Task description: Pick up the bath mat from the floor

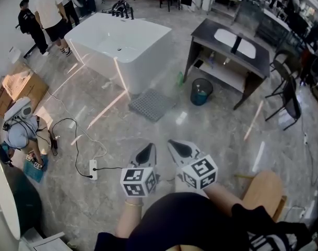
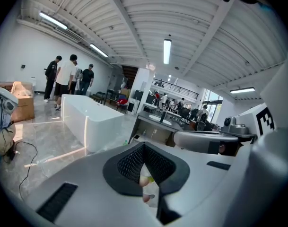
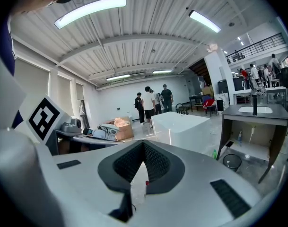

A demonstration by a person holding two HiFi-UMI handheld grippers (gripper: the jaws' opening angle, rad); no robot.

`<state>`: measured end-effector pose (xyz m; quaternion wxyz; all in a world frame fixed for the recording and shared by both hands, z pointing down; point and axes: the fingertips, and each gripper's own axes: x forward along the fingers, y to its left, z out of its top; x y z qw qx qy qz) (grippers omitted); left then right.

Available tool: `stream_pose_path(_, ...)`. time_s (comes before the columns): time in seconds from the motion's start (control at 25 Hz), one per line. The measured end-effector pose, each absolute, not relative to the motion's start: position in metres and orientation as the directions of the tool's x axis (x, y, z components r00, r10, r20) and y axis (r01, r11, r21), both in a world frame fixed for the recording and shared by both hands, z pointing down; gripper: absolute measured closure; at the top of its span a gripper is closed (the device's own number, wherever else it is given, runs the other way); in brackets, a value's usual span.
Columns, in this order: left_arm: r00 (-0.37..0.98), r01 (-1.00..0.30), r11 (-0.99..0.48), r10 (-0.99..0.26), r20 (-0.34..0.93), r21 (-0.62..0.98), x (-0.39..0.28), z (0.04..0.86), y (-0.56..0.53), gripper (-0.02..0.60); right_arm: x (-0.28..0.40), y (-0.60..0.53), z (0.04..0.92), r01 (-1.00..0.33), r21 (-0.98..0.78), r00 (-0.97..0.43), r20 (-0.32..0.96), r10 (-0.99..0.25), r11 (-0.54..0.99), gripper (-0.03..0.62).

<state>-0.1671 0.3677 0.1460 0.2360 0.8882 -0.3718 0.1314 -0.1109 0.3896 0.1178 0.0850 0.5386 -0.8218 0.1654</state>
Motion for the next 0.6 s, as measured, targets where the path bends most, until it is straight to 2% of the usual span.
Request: stream_pose_path(0.6, 0.67, -0.742, -0.577, -0.618, 0.411, 0.342, -0.158, 0.151, 0.324, 0.583, -0.097, 0.346, 0.122, -0.903, -0.14, -0.43, 0.353, -0.831, 0.407, 0.583)
